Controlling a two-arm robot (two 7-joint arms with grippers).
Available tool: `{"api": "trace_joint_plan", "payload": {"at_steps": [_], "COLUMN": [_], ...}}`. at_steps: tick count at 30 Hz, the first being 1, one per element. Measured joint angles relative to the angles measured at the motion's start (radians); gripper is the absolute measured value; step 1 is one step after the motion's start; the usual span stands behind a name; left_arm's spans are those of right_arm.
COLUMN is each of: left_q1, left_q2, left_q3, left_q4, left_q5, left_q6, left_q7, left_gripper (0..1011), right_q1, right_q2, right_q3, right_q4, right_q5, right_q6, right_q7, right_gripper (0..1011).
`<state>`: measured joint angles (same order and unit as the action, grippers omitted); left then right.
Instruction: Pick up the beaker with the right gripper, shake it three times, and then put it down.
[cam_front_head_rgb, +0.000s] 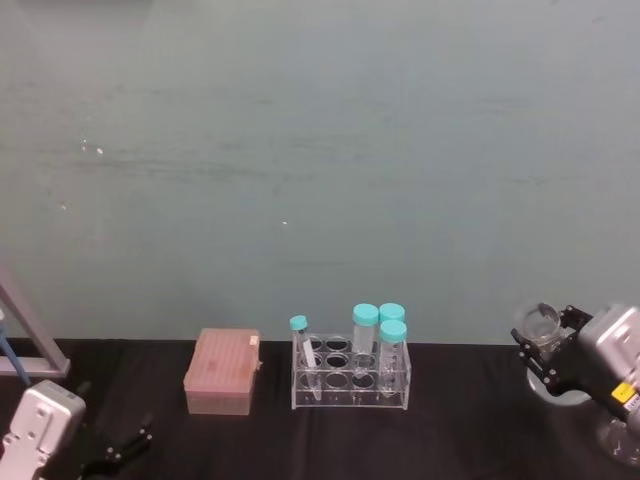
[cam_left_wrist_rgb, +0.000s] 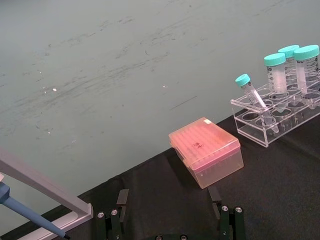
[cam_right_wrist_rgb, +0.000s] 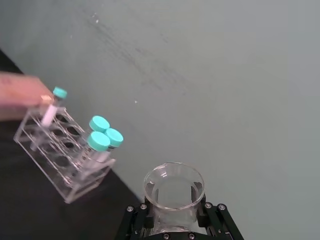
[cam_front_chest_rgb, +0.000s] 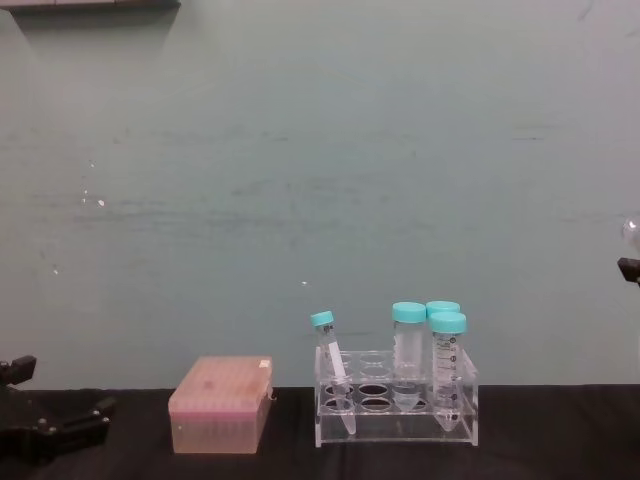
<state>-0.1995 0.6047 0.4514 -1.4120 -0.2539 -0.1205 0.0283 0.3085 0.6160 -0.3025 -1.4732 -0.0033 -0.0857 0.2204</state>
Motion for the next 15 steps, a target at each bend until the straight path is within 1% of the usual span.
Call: {"api": "trace_joint_plan", "payload": {"at_steps": [1, 2, 4, 5, 9, 13, 14, 15], "left_q1": [0.0, 0.0, 0.0, 0.0, 0.0, 0.0, 0.0, 0.0], "left_q2": [0.0, 0.0, 0.0, 0.0, 0.0, 0.0, 0.0, 0.0], "left_q3": [0.0, 0.0, 0.0, 0.0, 0.0, 0.0, 0.0, 0.0], "left_q4": [0.0, 0.0, 0.0, 0.0, 0.0, 0.0, 0.0, 0.0], "left_q5": [0.0, 0.0, 0.0, 0.0, 0.0, 0.0, 0.0, 0.0], "left_q6": [0.0, 0.0, 0.0, 0.0, 0.0, 0.0, 0.0, 0.0], "left_q7": [0.0, 0.0, 0.0, 0.0, 0.0, 0.0, 0.0, 0.0], "left_gripper": [1000, 1000, 1000, 1000, 1000, 1000, 1000, 1000], "right_q1": [0.001, 0.003, 0.003, 0.003, 0.003, -0.004, -0.006, -0.012], "right_q2": [0.003, 0.007, 0.009, 0.011, 0.01, 0.004, 0.002, -0.006], "right_q3": [-0.006, -0.014, -0.019, -0.022, -0.024, -0.019, -0.016, -0.006], "right_q4": [0.003, 0.009, 0.012, 0.014, 0.019, 0.014, 0.012, 0.003], "right_q5": [-0.026, -0.067, -0.1, -0.124, -0.16, -0.161, -0.154, -0.124], "right_q6": [-0.017, -0.043, -0.062, -0.076, -0.098, -0.101, -0.1, -0.086], "right_q7": [-0.011, -0.031, -0.045, -0.056, -0.069, -0.063, -0.057, -0.038], "right_gripper": [452, 452, 452, 452, 452, 452, 452, 453]}}
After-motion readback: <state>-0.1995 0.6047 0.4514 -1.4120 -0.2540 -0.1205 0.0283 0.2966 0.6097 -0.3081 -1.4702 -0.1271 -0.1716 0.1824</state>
